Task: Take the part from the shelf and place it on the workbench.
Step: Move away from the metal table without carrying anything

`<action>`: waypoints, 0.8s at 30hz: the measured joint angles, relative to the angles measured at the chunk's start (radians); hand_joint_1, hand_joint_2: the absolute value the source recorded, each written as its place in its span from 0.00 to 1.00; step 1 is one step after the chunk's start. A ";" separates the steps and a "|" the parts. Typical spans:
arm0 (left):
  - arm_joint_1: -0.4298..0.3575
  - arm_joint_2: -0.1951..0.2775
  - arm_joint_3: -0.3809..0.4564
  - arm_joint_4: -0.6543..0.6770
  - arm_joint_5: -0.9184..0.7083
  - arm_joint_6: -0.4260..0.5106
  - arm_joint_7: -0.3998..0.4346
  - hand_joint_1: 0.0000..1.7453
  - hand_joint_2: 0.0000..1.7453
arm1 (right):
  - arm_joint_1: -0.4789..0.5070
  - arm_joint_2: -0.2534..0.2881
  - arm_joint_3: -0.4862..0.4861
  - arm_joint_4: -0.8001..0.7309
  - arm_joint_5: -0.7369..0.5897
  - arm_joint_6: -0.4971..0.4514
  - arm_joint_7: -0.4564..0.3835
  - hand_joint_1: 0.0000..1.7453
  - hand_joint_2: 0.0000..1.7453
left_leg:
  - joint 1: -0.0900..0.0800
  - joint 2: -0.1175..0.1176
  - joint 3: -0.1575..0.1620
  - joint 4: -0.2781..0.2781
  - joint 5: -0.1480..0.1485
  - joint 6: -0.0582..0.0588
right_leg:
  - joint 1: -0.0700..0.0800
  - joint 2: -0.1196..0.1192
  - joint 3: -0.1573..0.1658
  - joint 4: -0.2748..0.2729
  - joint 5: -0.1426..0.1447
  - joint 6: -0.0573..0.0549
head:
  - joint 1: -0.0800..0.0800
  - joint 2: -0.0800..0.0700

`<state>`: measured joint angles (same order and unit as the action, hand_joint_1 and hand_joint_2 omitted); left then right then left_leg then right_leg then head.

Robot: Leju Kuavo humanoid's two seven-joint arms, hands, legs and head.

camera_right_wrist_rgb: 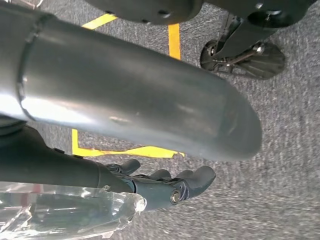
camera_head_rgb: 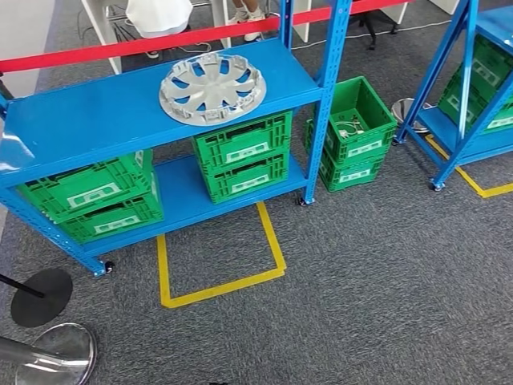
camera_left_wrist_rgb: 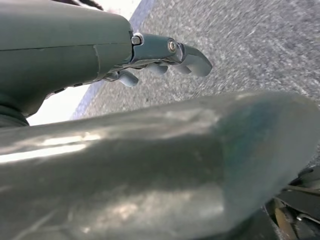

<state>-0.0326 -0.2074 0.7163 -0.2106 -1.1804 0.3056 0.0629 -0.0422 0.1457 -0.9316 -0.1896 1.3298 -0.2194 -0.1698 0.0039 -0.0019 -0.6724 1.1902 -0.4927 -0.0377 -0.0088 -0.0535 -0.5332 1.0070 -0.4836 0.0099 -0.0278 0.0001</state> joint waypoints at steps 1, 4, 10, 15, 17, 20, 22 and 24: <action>0.000 0.000 0.000 0.000 0.002 0.000 -0.002 0.00 0.00 | -0.001 0.000 0.000 0.000 0.001 0.001 0.000 0.00 0.00 | -0.002 0.026 0.040 -0.070 0.030 0.004 | 0.002 -0.011 0.002 0.000 -0.002 0.002 | 0.000 0.000; -0.006 0.000 0.001 0.000 0.011 0.003 -0.007 0.00 0.00 | -0.002 0.000 0.000 0.000 0.010 0.005 0.000 0.00 0.00 | -0.013 0.085 0.105 -0.198 0.059 0.022 | 0.012 -0.040 0.008 0.003 -0.010 0.016 | 0.000 0.000; -0.007 0.002 0.020 0.000 0.034 0.012 -0.007 0.00 0.00 | -0.006 0.000 0.007 0.000 0.036 0.015 0.000 0.00 0.00 | -0.002 0.016 0.103 -0.211 0.067 0.057 | 0.006 0.023 -0.043 0.136 -0.097 0.045 | 0.015 0.000; -0.006 0.001 0.027 0.000 0.038 0.012 -0.006 0.00 0.00 | 0.001 0.000 0.014 0.000 0.039 0.017 0.002 0.00 0.00 | 0.000 -0.054 0.103 -0.209 0.070 0.058 | 0.000 0.055 -0.101 0.227 -0.091 0.050 | 0.018 0.000; -0.007 0.001 0.027 0.000 0.038 0.012 -0.006 0.00 0.00 | 0.000 0.000 0.015 0.000 0.040 0.017 0.002 0.00 0.00 | 0.000 -0.080 0.102 -0.206 0.071 0.049 | -0.008 0.095 -0.039 0.086 -0.025 0.051 | 0.019 0.000; -0.008 0.003 0.031 0.000 0.045 0.015 -0.003 0.00 0.00 | -0.002 0.001 0.018 0.001 0.047 0.018 0.000 0.00 0.00 | 0.000 -0.110 0.091 -0.204 0.077 0.028 | -0.011 0.129 -0.004 0.010 -0.010 0.038 | 0.019 0.000; -0.005 0.003 0.040 0.000 0.056 0.016 0.004 0.00 0.00 | -0.004 0.001 0.023 0.001 0.055 0.016 -0.013 0.00 0.00 | 0.003 -0.109 0.086 -0.204 0.079 0.016 | -0.009 0.113 -0.003 0.010 -0.003 0.022 | 0.018 0.000; -0.005 0.003 0.049 0.000 0.064 0.017 0.011 0.00 0.00 | -0.004 0.003 0.028 0.001 0.059 0.014 -0.028 0.00 0.00 | 0.002 -0.065 0.060 -0.152 0.044 0.008 | -0.010 0.098 -0.003 0.007 0.002 0.009 | 0.011 0.000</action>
<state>-0.0380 -0.2040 0.7657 -0.2106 -1.1163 0.3224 0.0741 -0.0459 0.1485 -0.9031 -0.1885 1.3887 -0.2054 -0.1981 0.0057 -0.0665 -0.6122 1.0385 -0.4487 -0.0300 -0.0189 0.0443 -0.5366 1.0137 -0.4814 0.0192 -0.0166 0.0004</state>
